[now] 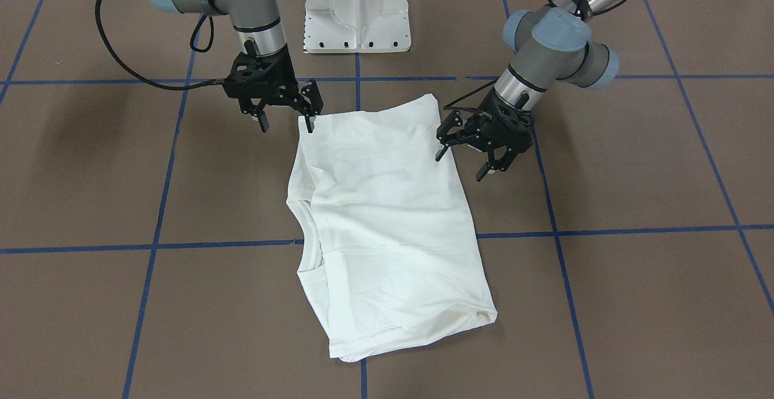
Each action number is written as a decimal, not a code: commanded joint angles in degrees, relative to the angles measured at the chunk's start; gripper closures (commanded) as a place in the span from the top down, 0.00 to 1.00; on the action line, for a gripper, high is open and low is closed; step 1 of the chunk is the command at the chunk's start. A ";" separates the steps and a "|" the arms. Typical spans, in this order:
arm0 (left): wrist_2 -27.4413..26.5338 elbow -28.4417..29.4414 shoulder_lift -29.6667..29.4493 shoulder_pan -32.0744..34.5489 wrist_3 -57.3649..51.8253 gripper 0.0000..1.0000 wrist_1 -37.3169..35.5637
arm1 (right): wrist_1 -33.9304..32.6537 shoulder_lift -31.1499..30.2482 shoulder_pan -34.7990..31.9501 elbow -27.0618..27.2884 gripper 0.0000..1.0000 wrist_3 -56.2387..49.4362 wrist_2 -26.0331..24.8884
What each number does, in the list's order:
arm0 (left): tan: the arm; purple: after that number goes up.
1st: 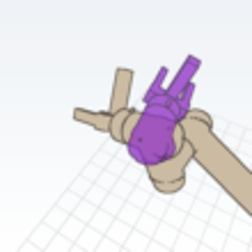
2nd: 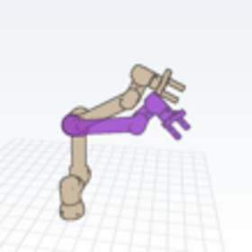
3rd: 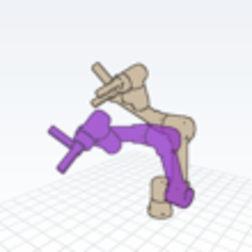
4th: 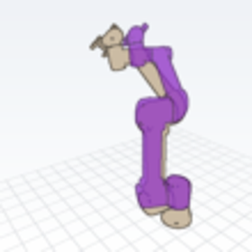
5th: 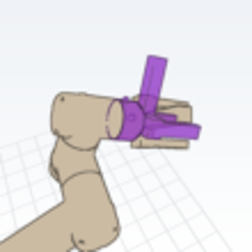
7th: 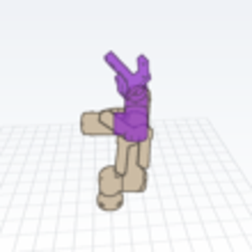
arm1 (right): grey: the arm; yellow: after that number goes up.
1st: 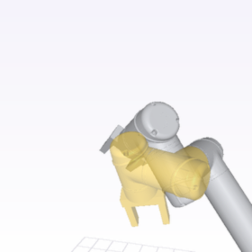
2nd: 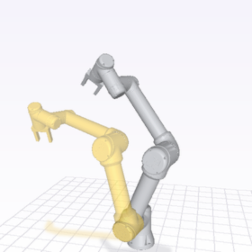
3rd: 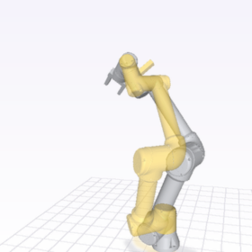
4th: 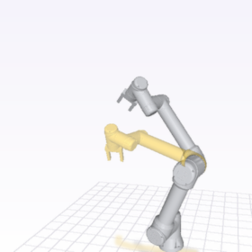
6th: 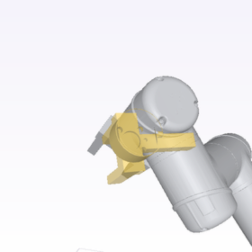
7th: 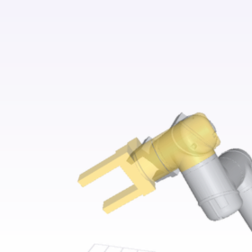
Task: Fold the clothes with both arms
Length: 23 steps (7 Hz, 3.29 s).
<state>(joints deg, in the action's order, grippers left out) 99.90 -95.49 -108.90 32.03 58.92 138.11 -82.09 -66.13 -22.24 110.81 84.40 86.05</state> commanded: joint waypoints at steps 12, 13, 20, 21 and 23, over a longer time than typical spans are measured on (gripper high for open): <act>-9.20 -10.16 0.70 -15.34 14.38 0.31 -23.41 | 0.00 0.12 0.27 -0.33 1.00 0.33 -0.36; -9.20 -10.33 0.79 -15.34 14.38 0.00 -23.32 | 0.00 0.04 0.35 -0.51 1.00 0.24 -0.79; -9.20 -11.13 0.35 -15.25 14.38 0.00 -23.24 | -0.96 1.35 4.38 -5.14 0.66 35.70 -1.32; -9.20 -11.13 0.35 -15.25 14.38 0.00 -23.15 | -0.96 1.53 5.44 -6.82 0.70 36.35 -1.76; -9.20 -11.30 0.61 -15.34 14.38 0.00 -23.06 | -6.02 3.53 5.89 -6.84 0.72 36.36 -1.77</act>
<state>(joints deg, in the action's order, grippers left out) 90.70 -106.67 -108.43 16.74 73.30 114.97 -84.91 -64.04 -16.80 104.30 120.45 84.34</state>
